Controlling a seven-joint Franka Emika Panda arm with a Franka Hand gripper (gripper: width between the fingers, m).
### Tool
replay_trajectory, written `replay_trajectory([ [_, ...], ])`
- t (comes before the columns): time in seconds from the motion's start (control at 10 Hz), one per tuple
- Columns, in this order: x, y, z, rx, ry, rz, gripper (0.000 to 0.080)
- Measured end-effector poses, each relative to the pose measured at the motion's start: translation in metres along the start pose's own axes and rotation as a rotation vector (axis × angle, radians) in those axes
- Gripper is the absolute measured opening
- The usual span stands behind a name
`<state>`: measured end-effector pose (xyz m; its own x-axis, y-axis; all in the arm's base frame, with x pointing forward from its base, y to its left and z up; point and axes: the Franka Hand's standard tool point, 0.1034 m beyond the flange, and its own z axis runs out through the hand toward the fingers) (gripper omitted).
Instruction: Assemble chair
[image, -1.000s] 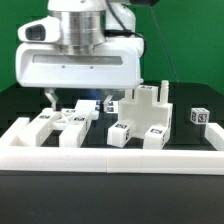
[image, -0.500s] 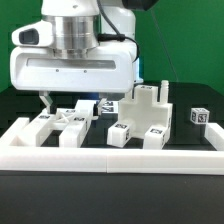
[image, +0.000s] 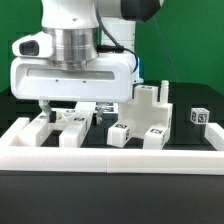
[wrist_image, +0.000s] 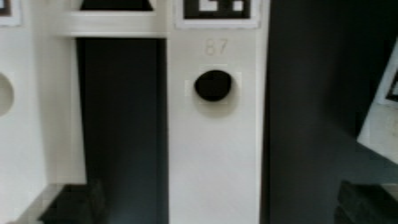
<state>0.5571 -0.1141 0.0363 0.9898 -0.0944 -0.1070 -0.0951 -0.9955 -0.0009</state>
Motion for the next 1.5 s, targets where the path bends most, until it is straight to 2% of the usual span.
replay_trajectory([
  [0.3,-0.002,-0.002,0.010,-0.005,-0.009,-0.005,0.0649],
  [1.2,-0.009,0.000,0.026,-0.008,-0.036,-0.011,0.0640],
  [1.3,-0.009,0.000,0.026,-0.008,-0.036,-0.011,0.0450],
  [1.4,-0.009,0.000,0.026,-0.008,-0.036,-0.011,0.0450],
  [1.5,-0.009,0.000,0.026,-0.008,-0.036,-0.011,0.0284],
])
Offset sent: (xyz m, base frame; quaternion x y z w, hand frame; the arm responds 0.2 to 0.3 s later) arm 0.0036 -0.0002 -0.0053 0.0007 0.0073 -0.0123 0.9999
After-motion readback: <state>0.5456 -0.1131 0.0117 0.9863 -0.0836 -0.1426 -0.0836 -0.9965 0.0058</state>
